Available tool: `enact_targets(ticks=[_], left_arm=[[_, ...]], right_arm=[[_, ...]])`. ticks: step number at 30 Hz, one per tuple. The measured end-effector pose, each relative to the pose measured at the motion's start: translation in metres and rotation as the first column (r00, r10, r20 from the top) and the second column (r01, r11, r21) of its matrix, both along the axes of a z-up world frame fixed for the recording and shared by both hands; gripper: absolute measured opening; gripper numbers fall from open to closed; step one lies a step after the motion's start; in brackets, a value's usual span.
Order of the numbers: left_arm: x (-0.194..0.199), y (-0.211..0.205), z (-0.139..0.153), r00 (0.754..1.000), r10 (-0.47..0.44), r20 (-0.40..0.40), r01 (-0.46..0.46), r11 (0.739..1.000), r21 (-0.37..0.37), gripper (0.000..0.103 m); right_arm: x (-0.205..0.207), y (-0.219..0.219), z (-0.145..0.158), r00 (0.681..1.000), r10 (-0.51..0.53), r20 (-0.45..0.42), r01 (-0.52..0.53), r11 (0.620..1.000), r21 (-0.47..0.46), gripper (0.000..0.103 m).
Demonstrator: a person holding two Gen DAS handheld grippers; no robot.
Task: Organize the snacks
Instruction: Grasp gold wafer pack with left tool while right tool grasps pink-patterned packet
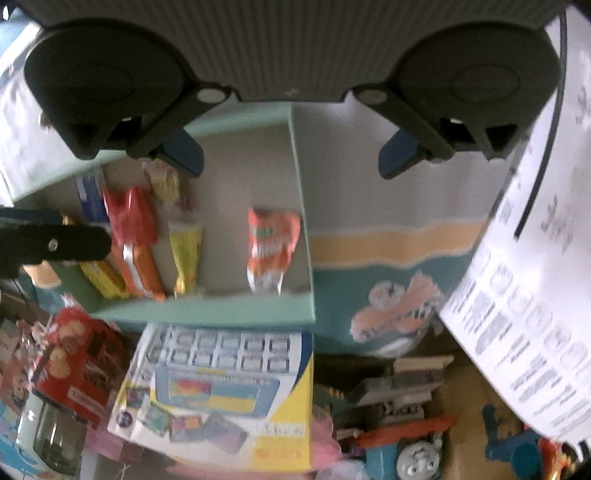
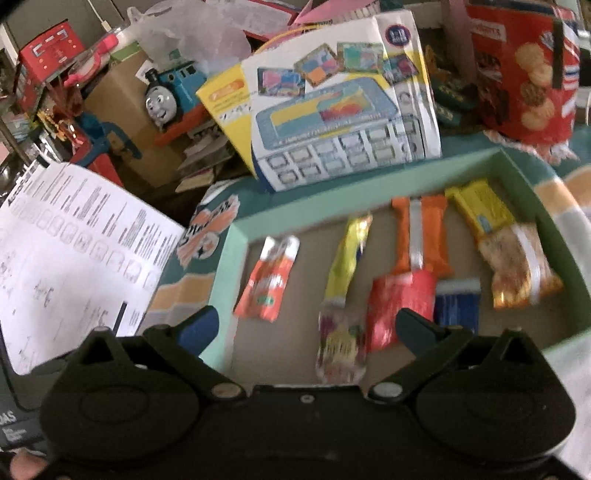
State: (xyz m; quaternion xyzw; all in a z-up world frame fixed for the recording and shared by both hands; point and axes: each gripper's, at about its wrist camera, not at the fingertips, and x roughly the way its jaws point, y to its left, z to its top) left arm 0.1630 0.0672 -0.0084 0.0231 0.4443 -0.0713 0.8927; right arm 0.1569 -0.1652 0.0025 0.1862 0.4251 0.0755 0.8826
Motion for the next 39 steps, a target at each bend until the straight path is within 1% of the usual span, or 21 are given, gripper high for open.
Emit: enact_targets(ticks=[4, 9, 11, 12, 14, 15, 17, 20, 21, 22, 23, 24, 25, 26, 29, 35, 39], left_arm=[[-0.030, 0.007, -0.018, 0.999, -0.015, -0.044, 0.016, 1.000, 0.008, 0.103], [-0.064, 0.013, -0.041, 0.994, -0.048, -0.101, 0.051, 0.998, 0.025, 0.103], [-0.072, 0.013, -0.049, 0.991, -0.060, -0.119, 0.064, 0.997, 0.032, 0.103], [-0.075, 0.013, -0.052, 0.990, -0.065, -0.126, 0.070, 0.997, 0.035, 0.103], [-0.078, 0.012, -0.056, 0.988, -0.076, -0.137, 0.081, 0.996, 0.035, 0.103], [-0.079, 0.011, -0.058, 0.987, -0.081, -0.140, 0.086, 0.996, 0.033, 0.103], [-0.079, 0.009, -0.061, 0.986, -0.087, -0.144, 0.092, 0.995, 0.027, 0.103], [-0.076, 0.006, -0.067, 0.985, -0.085, -0.152, 0.090, 0.996, 0.025, 0.102], [-0.075, 0.006, -0.069, 0.985, -0.084, -0.153, 0.089, 0.996, 0.025, 0.099], [-0.075, 0.006, -0.071, 0.985, -0.081, -0.151, 0.086, 0.996, 0.024, 0.088], [-0.074, 0.006, -0.074, 0.984, -0.086, -0.155, 0.090, 0.996, 0.017, 0.068], [-0.075, 0.008, -0.075, 0.984, -0.082, -0.156, 0.086, 0.996, 0.019, 0.064], [-0.076, 0.009, -0.075, 0.988, -0.073, -0.135, 0.079, 0.996, 0.039, 0.055], [-0.076, 0.012, -0.075, 0.989, -0.069, -0.130, 0.075, 0.996, 0.043, 0.055], [-0.075, 0.028, -0.074, 0.990, -0.045, -0.135, 0.045, 0.999, 0.001, 0.055], [-0.078, 0.060, -0.073, 0.991, 0.010, -0.135, -0.013, 1.000, -0.021, 0.056], [-0.076, 0.078, -0.074, 0.989, 0.057, -0.135, -0.063, 0.997, -0.044, 0.056]], right_arm=[[-0.024, 0.009, -0.009, 0.999, 0.040, -0.033, -0.040, 0.999, 0.018, 0.103], [-0.053, 0.023, -0.022, 0.993, 0.087, -0.074, -0.082, 0.994, 0.070, 0.103], [-0.062, 0.032, -0.029, 0.990, 0.108, -0.091, -0.100, 0.991, 0.092, 0.103], [-0.066, 0.035, -0.033, 0.988, 0.118, -0.099, -0.108, 0.990, 0.095, 0.100], [-0.072, 0.042, -0.041, 0.983, 0.138, -0.121, -0.128, 0.988, 0.089, 0.088], [-0.075, 0.044, -0.045, 0.981, 0.143, -0.134, -0.132, 0.987, 0.090, 0.086], [-0.078, 0.045, -0.052, 0.977, 0.144, -0.158, -0.129, 0.987, 0.097, 0.078], [-0.080, 0.044, -0.057, 0.974, 0.143, -0.175, -0.128, 0.987, 0.094, 0.075], [-0.080, 0.045, -0.057, 0.973, 0.143, -0.179, -0.129, 0.988, 0.089, 0.075], [-0.080, 0.045, -0.059, 0.973, 0.142, -0.183, -0.129, 0.988, 0.085, 0.075], [-0.081, 0.046, -0.061, 0.972, 0.140, -0.188, -0.127, 0.989, 0.082, 0.075], [-0.081, 0.047, -0.063, 0.971, 0.140, -0.194, -0.126, 0.989, 0.080, 0.075], [-0.079, 0.048, -0.065, 0.970, 0.140, -0.200, -0.127, 0.989, 0.076, 0.075], [-0.079, 0.049, -0.066, 0.969, 0.141, -0.204, -0.128, 0.989, 0.072, 0.075], [-0.076, 0.056, -0.071, 0.964, 0.153, -0.219, -0.144, 0.988, 0.056, 0.075], [-0.067, 0.082, -0.074, 0.953, 0.203, -0.223, -0.211, 0.977, -0.013, 0.075], [-0.061, 0.100, -0.074, 0.943, 0.248, -0.223, -0.262, 0.965, -0.032, 0.075]])
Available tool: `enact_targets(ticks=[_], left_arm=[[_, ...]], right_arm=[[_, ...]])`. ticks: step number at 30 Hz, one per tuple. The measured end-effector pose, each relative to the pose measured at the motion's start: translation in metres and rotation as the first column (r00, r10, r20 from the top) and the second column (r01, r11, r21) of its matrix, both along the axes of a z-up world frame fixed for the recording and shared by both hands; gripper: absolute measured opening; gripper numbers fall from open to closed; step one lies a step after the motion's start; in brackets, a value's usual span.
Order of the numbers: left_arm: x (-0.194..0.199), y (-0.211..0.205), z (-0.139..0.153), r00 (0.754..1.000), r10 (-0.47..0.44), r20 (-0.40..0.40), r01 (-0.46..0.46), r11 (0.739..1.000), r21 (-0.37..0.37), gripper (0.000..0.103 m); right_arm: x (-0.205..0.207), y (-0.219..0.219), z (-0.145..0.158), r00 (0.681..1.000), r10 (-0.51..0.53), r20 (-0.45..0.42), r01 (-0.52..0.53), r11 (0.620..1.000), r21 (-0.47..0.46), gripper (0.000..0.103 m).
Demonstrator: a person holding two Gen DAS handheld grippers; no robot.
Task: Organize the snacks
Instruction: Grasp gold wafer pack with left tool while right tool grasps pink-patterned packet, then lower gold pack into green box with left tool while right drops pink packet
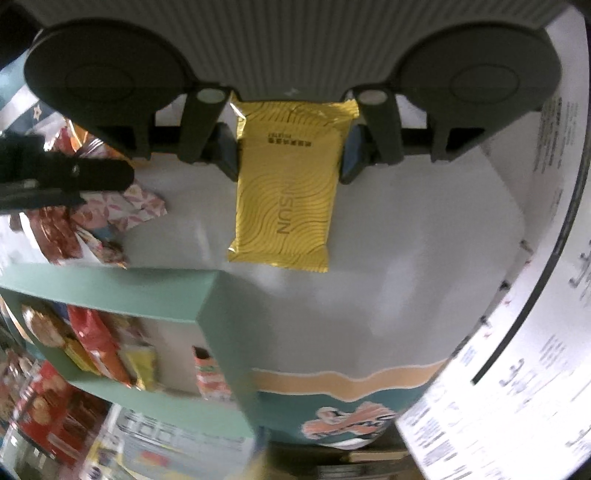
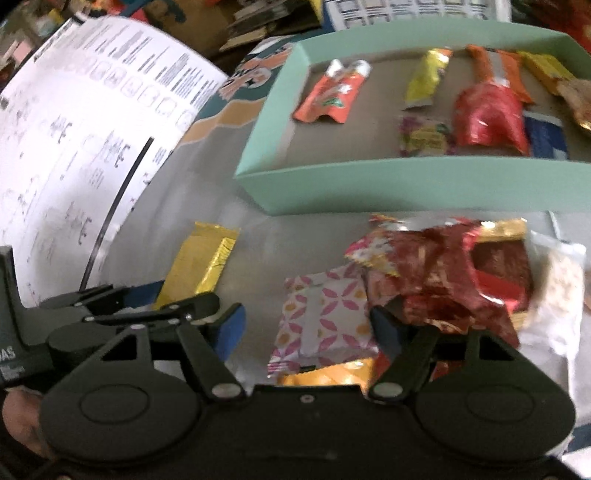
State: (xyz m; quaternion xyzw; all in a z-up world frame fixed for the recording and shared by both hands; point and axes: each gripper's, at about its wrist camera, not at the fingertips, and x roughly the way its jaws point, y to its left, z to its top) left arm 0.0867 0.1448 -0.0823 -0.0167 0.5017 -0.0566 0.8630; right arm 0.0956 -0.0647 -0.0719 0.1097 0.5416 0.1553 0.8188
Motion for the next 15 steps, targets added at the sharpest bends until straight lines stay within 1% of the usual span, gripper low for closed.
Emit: enact_targets(ticks=[4, 7, 10, 13, 15], left_arm=[[0.001, 0.013, 0.000, 0.999, 0.034, 0.002, -0.034, 0.999, -0.011, 0.056], [0.001, 0.018, 0.000, 0.999, 0.033, 0.004, -0.033, 0.999, -0.013, 0.057], [0.002, 0.021, 0.001, 0.999, 0.036, 0.004, -0.036, 0.999, -0.019, 0.057], [0.005, 0.027, 0.001, 0.998, 0.066, 0.004, -0.066, 0.998, -0.006, 0.063], [0.006, 0.032, -0.001, 0.997, 0.081, 0.001, -0.081, 0.997, -0.006, 0.063]], right_arm=[[0.002, 0.016, -0.002, 0.998, 0.062, 0.005, -0.061, 0.998, -0.016, 0.075], [0.007, 0.020, -0.004, 0.998, 0.055, 0.006, -0.055, 0.997, -0.056, 0.075], [0.015, 0.021, -0.005, 1.000, 0.031, 0.001, -0.030, 0.997, -0.068, 0.075], [0.020, 0.030, -0.005, 0.999, 0.040, 0.018, -0.038, 0.995, -0.094, 0.075], [0.021, 0.038, -0.009, 0.998, 0.060, 0.026, -0.057, 0.992, -0.117, 0.075]])
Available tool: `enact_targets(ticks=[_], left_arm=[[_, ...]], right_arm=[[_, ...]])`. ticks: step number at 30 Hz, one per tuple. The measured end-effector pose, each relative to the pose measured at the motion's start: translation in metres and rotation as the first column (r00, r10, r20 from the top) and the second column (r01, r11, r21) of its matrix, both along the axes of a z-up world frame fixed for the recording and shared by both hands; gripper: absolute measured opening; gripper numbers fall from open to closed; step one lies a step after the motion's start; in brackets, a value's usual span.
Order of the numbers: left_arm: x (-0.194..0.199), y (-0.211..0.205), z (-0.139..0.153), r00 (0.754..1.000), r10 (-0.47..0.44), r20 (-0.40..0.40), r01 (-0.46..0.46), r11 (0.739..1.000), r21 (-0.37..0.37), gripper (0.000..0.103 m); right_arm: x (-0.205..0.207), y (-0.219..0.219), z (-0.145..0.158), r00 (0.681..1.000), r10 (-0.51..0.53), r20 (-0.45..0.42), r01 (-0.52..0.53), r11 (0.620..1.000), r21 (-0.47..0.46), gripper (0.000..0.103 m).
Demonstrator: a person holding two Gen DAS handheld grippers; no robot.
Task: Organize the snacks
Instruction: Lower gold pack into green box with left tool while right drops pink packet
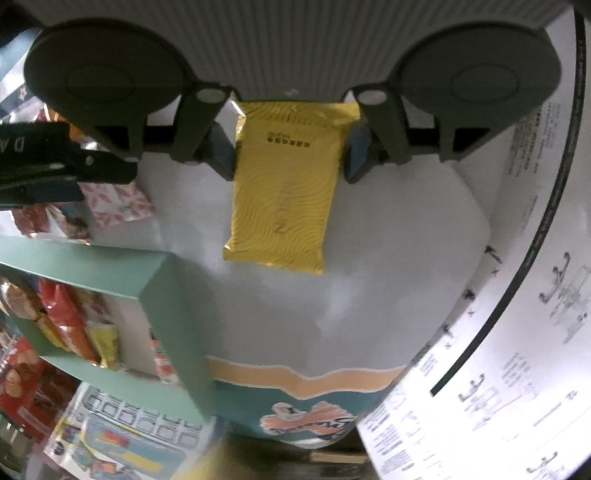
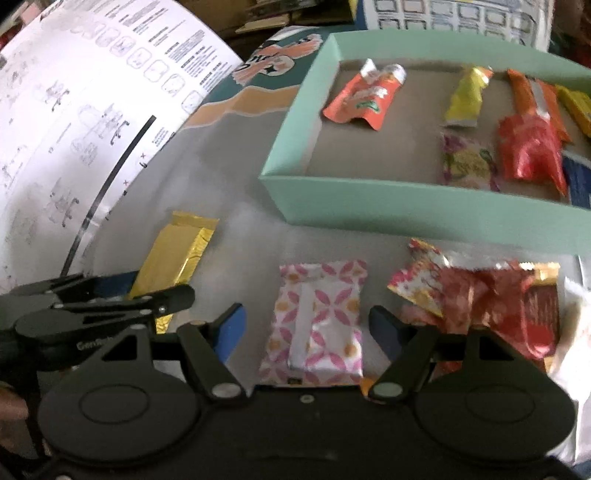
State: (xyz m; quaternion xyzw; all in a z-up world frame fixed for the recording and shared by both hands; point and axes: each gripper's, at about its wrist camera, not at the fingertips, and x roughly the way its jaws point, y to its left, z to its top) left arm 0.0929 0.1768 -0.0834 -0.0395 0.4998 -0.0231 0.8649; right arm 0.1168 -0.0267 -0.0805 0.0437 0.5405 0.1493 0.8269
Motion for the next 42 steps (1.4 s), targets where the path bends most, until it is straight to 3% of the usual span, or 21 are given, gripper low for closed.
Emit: enact_targets(ticks=[3, 4, 5, 6, 8, 10, 11, 12, 16, 20, 28, 34, 42], left_arm=[[0.002, 0.006, -0.001, 1.000, 0.007, -0.001, -0.007, 1.000, -0.002, 0.063], [0.002, 0.007, -0.001, 1.000, 0.008, 0.000, -0.008, 1.000, -0.002, 0.063], [0.002, 0.007, -0.001, 1.000, 0.008, 0.000, -0.008, 1.000, 0.000, 0.064], [0.003, 0.006, -0.002, 1.000, 0.006, 0.001, -0.006, 1.000, 0.006, 0.065], [0.004, 0.002, -0.003, 1.000, -0.004, 0.003, 0.004, 1.000, 0.024, 0.066], [0.004, -0.004, -0.004, 1.000, -0.014, 0.011, 0.014, 0.998, 0.056, 0.065], [0.003, -0.007, -0.004, 1.000, -0.020, 0.019, 0.019, 0.998, 0.065, 0.055], [0.002, -0.008, -0.002, 0.999, -0.025, 0.027, 0.023, 0.998, 0.064, 0.053], [0.001, -0.011, 0.001, 1.000, -0.016, 0.018, 0.015, 0.999, 0.048, 0.052], [-0.001, -0.009, 0.013, 1.000, -0.012, 0.016, 0.012, 1.000, -0.017, 0.052], [0.018, -0.035, 0.070, 0.988, -0.069, 0.135, 0.075, 0.996, -0.040, 0.052], [0.062, -0.087, 0.096, 0.973, -0.125, 0.194, 0.137, 0.989, -0.049, 0.053], [0.119, -0.137, 0.069, 0.978, -0.157, 0.136, 0.163, 0.986, -0.038, 0.053]], right_arm=[[-0.004, 0.012, -0.003, 0.998, 0.042, 0.038, -0.039, 0.997, -0.062, 0.076], [-0.006, 0.016, -0.004, 0.997, 0.056, 0.052, -0.052, 0.995, -0.087, 0.072], [-0.009, 0.020, -0.005, 0.994, 0.076, 0.073, -0.066, 0.989, -0.132, 0.060], [-0.012, 0.024, -0.006, 0.990, 0.099, 0.095, -0.081, 0.980, -0.183, 0.053], [-0.015, 0.025, -0.007, 0.987, 0.118, 0.109, -0.095, 0.975, -0.201, 0.051], [-0.016, 0.021, -0.005, 0.989, 0.105, 0.109, -0.083, 0.979, -0.186, 0.050], [-0.015, 0.018, -0.005, 0.990, 0.094, 0.105, -0.075, 0.982, -0.174, 0.050], [-0.015, 0.014, -0.004, 0.992, 0.080, 0.098, -0.064, 0.986, -0.156, 0.050], [-0.018, -0.006, 0.004, 0.998, 0.016, 0.066, -0.013, 0.999, -0.050, 0.050], [-0.021, -0.024, 0.018, 0.998, -0.020, 0.064, 0.017, 0.999, 0.048, 0.050], [-0.011, -0.069, 0.070, 0.981, -0.126, 0.146, 0.095, 0.975, 0.200, 0.050], [0.031, -0.114, 0.086, 0.945, -0.278, 0.171, 0.232, 0.942, 0.244, 0.051], [0.083, -0.137, 0.066, 0.934, -0.330, 0.134, 0.293, 0.926, 0.238, 0.051]])
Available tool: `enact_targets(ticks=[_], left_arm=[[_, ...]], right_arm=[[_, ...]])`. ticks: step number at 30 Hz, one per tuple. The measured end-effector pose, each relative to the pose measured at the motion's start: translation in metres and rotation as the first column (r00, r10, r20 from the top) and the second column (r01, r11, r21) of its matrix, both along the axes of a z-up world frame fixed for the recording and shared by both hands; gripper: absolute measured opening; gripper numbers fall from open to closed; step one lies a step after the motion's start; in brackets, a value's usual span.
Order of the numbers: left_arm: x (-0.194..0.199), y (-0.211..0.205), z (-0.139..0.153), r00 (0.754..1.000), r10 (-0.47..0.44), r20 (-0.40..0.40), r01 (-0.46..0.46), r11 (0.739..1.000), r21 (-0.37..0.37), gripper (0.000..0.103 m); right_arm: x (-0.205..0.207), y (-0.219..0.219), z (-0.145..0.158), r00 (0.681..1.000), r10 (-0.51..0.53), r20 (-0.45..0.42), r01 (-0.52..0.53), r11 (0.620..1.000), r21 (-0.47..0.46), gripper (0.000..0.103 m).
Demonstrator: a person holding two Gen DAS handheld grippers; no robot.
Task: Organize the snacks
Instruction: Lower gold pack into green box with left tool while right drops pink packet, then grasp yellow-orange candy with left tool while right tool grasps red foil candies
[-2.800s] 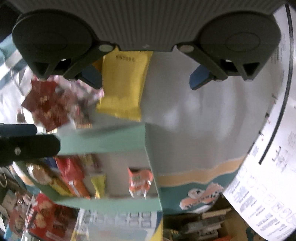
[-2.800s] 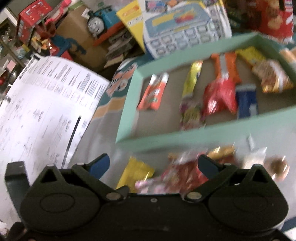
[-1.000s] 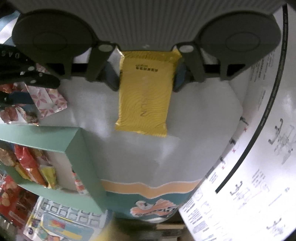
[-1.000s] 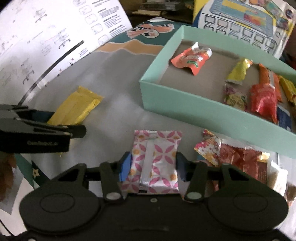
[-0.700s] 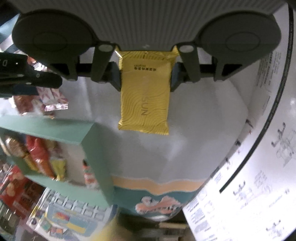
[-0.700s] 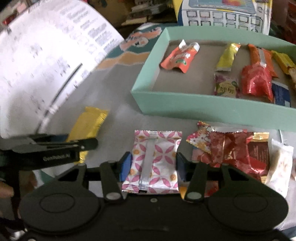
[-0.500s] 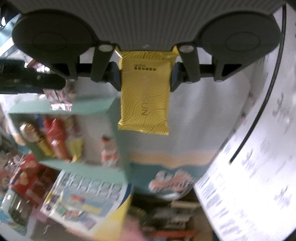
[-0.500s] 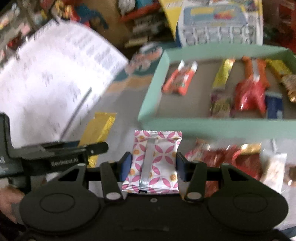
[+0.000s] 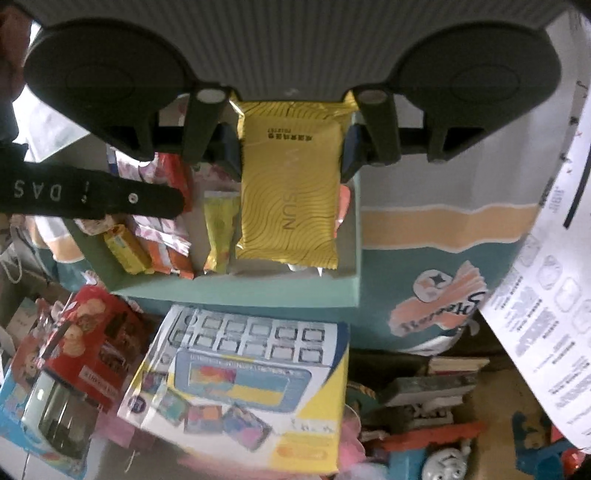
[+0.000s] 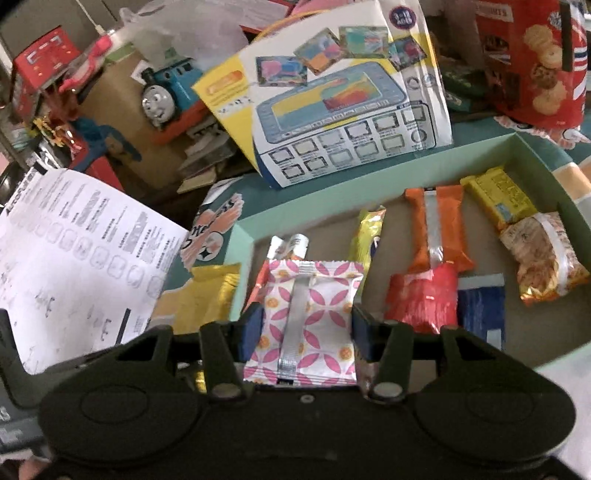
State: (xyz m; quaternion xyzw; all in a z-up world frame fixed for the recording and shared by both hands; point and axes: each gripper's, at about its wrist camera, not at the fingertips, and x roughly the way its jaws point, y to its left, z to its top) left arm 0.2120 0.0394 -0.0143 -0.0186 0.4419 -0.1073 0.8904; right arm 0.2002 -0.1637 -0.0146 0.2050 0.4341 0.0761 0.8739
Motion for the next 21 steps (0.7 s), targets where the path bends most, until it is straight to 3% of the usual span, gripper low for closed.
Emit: enact_targets(ticks=[4, 6, 8, 10, 13, 21], left_arm=[[0.005, -0.002, -0.011, 1.000, -0.003, -0.015, 0.004, 0.999, 0.038, 0.054], [0.003, -0.002, -0.011, 1.000, -0.005, -0.008, 0.005, 0.998, 0.060, 0.066], [-0.002, -0.002, -0.006, 1.000, -0.001, 0.022, 0.000, 0.997, 0.074, 0.093], [-0.008, -0.003, 0.000, 0.998, -0.003, 0.067, -0.003, 0.995, 0.097, 0.101], [-0.013, -0.003, 0.004, 0.997, 0.000, 0.076, -0.009, 0.993, 0.114, 0.103], [-0.026, 0.003, 0.005, 0.999, 0.038, 0.020, -0.040, 0.995, 0.090, 0.103]], right_arm=[[0.013, 0.006, -0.011, 1.000, 0.015, -0.026, -0.014, 1.000, 0.011, 0.051], [0.017, 0.010, -0.015, 0.999, 0.028, -0.034, -0.027, 0.999, 0.029, 0.055], [0.018, 0.012, -0.014, 0.999, 0.038, -0.029, -0.037, 0.998, 0.042, 0.081], [0.016, 0.012, -0.011, 1.000, 0.028, -0.006, -0.028, 0.999, 0.034, 0.097], [0.011, 0.011, -0.004, 1.000, 0.021, 0.011, -0.021, 1.000, 0.016, 0.103], [-0.017, -0.002, 0.008, 1.000, -0.020, 0.012, 0.020, 1.000, 0.013, 0.103]])
